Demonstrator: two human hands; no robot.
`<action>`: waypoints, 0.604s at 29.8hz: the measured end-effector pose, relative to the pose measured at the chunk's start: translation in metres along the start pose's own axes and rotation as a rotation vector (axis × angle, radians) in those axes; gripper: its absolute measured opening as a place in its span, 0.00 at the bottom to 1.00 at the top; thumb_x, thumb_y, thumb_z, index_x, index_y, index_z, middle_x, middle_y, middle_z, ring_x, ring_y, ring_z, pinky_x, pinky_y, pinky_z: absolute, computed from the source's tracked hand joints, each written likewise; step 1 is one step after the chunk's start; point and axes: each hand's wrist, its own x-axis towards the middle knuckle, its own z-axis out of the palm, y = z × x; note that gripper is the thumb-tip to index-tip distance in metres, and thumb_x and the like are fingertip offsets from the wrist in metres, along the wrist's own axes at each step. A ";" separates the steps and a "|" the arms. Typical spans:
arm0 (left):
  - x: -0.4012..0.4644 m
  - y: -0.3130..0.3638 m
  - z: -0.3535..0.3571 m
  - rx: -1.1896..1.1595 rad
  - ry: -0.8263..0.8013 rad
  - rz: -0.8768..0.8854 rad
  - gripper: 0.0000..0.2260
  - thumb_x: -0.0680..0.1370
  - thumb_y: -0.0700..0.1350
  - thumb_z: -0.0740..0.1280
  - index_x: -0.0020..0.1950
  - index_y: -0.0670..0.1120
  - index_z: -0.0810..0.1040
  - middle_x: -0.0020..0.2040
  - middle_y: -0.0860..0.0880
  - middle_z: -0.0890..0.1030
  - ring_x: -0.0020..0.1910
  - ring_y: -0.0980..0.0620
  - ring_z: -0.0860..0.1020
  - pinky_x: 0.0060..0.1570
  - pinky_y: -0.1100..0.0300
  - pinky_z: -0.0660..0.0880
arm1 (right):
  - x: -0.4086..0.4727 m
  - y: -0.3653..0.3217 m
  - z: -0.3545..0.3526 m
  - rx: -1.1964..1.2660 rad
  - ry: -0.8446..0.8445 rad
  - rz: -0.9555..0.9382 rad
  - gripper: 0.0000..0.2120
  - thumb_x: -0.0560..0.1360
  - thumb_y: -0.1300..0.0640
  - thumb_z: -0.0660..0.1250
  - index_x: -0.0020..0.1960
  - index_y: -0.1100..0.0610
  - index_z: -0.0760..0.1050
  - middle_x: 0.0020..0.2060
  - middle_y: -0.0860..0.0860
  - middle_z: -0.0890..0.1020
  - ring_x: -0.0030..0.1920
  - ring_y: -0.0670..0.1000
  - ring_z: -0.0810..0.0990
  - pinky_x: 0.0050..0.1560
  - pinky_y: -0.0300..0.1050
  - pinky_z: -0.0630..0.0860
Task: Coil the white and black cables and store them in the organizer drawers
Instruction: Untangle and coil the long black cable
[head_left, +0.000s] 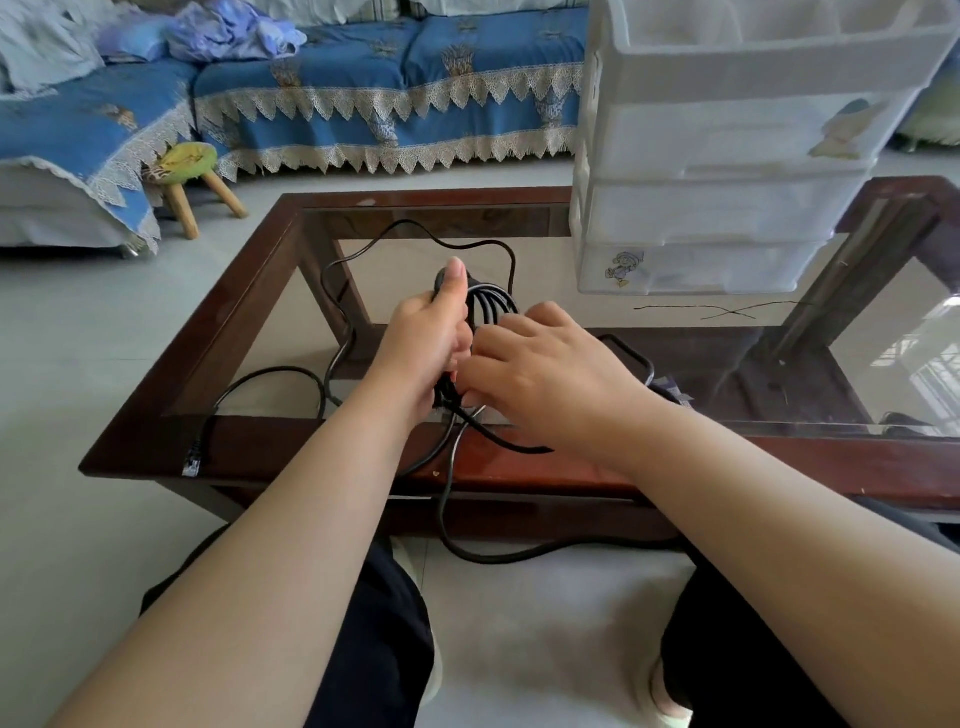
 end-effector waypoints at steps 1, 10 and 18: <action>-0.001 -0.001 0.001 0.013 -0.009 -0.013 0.22 0.80 0.62 0.56 0.33 0.48 0.66 0.22 0.53 0.64 0.22 0.55 0.63 0.24 0.63 0.62 | 0.001 0.000 0.001 0.020 0.002 -0.001 0.08 0.77 0.52 0.60 0.47 0.53 0.77 0.40 0.49 0.78 0.39 0.53 0.77 0.40 0.47 0.67; 0.001 -0.007 0.002 0.076 -0.169 -0.140 0.23 0.80 0.59 0.60 0.44 0.39 0.78 0.33 0.45 0.80 0.33 0.49 0.80 0.32 0.58 0.74 | 0.006 0.001 -0.008 0.160 0.135 0.196 0.24 0.69 0.37 0.65 0.46 0.59 0.71 0.28 0.47 0.75 0.24 0.49 0.65 0.22 0.38 0.62; -0.009 0.002 0.006 -0.052 -0.459 -0.297 0.29 0.81 0.59 0.55 0.22 0.49 0.67 0.24 0.50 0.64 0.18 0.56 0.60 0.21 0.65 0.57 | 0.005 0.022 -0.012 0.626 -0.083 0.548 0.16 0.69 0.44 0.71 0.48 0.53 0.69 0.38 0.47 0.80 0.38 0.51 0.77 0.39 0.50 0.75</action>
